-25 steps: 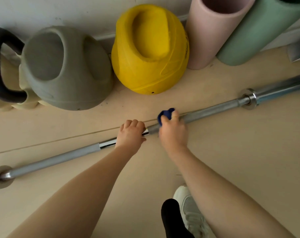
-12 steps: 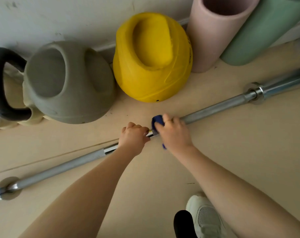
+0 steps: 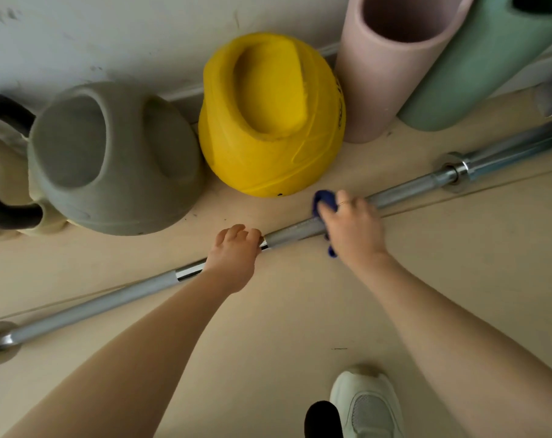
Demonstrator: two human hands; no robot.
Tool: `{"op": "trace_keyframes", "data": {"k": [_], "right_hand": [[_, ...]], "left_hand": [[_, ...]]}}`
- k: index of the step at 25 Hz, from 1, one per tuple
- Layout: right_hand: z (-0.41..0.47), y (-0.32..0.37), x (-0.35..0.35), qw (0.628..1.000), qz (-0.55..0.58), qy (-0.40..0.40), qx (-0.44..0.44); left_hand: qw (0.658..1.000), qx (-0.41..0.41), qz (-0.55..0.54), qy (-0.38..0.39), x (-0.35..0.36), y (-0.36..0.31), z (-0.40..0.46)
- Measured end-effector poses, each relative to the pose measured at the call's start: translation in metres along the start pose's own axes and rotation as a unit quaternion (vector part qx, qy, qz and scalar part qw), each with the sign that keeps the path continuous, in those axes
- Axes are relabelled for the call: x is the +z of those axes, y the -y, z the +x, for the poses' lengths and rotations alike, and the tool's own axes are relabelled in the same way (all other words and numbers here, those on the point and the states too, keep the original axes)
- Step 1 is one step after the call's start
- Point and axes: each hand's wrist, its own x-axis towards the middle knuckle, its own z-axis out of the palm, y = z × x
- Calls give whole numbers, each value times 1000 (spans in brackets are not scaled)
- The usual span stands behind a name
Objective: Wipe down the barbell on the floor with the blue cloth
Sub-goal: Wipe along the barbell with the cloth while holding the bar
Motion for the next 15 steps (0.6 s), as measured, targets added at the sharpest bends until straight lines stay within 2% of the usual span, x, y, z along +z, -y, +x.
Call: {"op": "trace_keyframes", "data": {"k": [2,3,4,6,7,8,9,12,13,15], "right_hand": [[-3,-16,-2,994,-17,17,109],[-5,-8,-3,992,-9,9,128],[-7,7,-2,994,6,5,109],[-13,30,-8,1000,19,-5,-24],[-11,23,-8,997,18,-20,-76],[-4,4,-8,996,14,-17,-85],[0,-19,-5,999,0,-14,-51],[1,-60,-2,987,9,4,161],[1,-57,0,986,5,15,165],[-5,-43,0,997,30,53,51]], "left_hand": [[1000,-9,11,-26,5,0,-3],[999,-10,20,-38,7,0,-5],[998,-12,32,-47,8,-2,-6],[996,-31,49,-66,10,-7,-10],[995,-43,50,-74,10,-9,-9],[995,-55,50,-74,8,-10,-8],[994,-67,51,-68,6,-11,-7],[992,-98,20,-77,2,-13,-7],[992,-76,18,-104,0,-18,-7],[988,21,48,-144,3,-35,-3]]}}
